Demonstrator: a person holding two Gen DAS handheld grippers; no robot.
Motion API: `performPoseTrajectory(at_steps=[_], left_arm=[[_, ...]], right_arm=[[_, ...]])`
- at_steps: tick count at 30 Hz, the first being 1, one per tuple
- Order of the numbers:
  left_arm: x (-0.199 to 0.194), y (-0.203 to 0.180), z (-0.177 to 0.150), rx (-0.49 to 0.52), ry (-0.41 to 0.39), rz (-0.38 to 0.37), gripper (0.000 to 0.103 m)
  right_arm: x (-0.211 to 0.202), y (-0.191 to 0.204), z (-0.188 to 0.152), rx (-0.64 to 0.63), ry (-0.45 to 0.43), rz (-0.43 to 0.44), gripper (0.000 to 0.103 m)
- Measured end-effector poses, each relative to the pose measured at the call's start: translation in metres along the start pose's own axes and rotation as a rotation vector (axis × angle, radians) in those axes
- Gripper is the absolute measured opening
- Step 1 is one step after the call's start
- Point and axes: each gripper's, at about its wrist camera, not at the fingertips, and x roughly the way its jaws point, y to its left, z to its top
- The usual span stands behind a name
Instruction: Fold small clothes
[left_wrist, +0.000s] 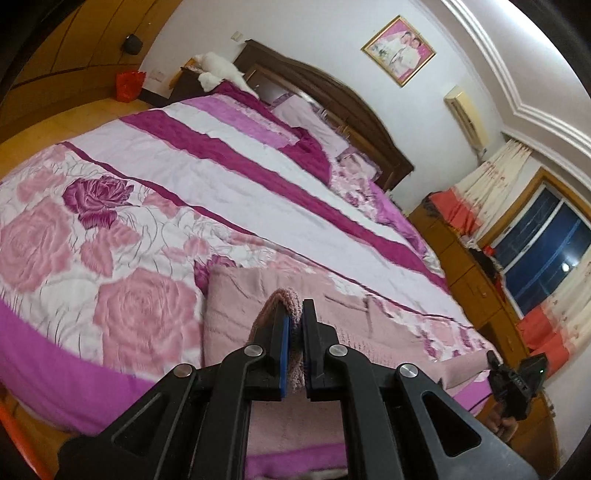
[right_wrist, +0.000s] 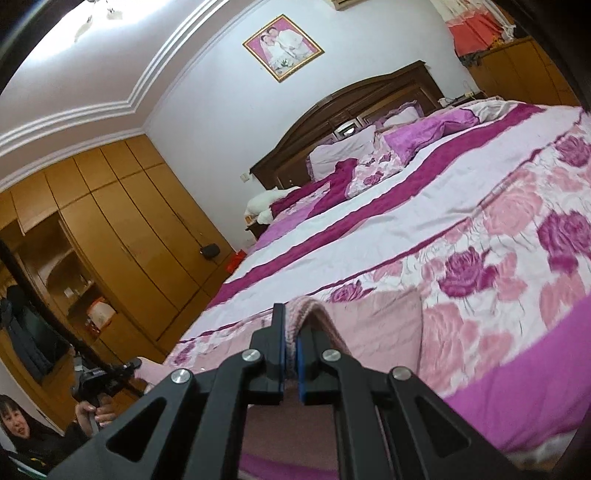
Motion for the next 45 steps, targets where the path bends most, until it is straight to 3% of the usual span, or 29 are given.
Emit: performPoseTrajectory(at_steps=[6,17,24,26,27,28,29,30,32,35,39,43,45], left_arm=[[0.043,0.015,0.015,-0.038,0.06,0.037,0.0],[0.1,0.03,0.041,-0.044,0.137,0.072,0.0],[0.143,0.047,0.051,-0.069,0.138,0.138,0.0],[0.162,0.061,0.054,-0.114,0.17,0.224,0.0],[0.167,0.072,0.055,-0.168,0.184,0.244,0.0],[0.166,0.08,0.053,-0.231,0.184,0.196,0.0],[0.161,0.087,0.05,-0.289,0.176,0.133,0.0],[0.148,0.095,0.041,-0.359,0.142,0.039,0.0],[0.123,0.096,0.024,-0.374,0.099,-0.009,0.0],[0.095,0.088,-0.004,-0.324,0.106,0.009,0.0],[0.066,0.061,-0.047,-0.17,0.17,0.116,0.0],[0.065,0.033,-0.035,-0.03,0.152,0.158,0.0],[0.079,0.02,-0.013,-0.002,0.152,0.129,0.001]], right_arm=[[0.052,-0.025,0.013,0.037,0.047,-0.028,0.005],[0.11,-0.065,0.02,0.082,0.101,-0.058,0.005],[0.15,-0.082,0.03,0.056,0.131,-0.05,0.005],[0.166,-0.092,0.031,0.062,0.146,-0.127,0.005],[0.173,-0.096,0.032,0.061,0.145,-0.221,0.014],[0.177,-0.098,0.032,0.048,0.15,-0.316,0.045],[0.181,-0.097,0.031,0.028,0.168,-0.412,0.064],[0.181,-0.095,0.03,0.003,0.171,-0.445,0.076],[0.17,-0.087,0.025,-0.043,0.146,-0.42,0.075],[0.158,-0.077,0.019,-0.1,0.171,-0.437,0.076],[0.147,-0.067,0.002,-0.098,0.249,-0.376,0.076],[0.167,-0.057,0.002,-0.135,0.302,-0.328,0.075],[0.203,-0.061,0.009,-0.126,0.415,-0.354,0.075]])
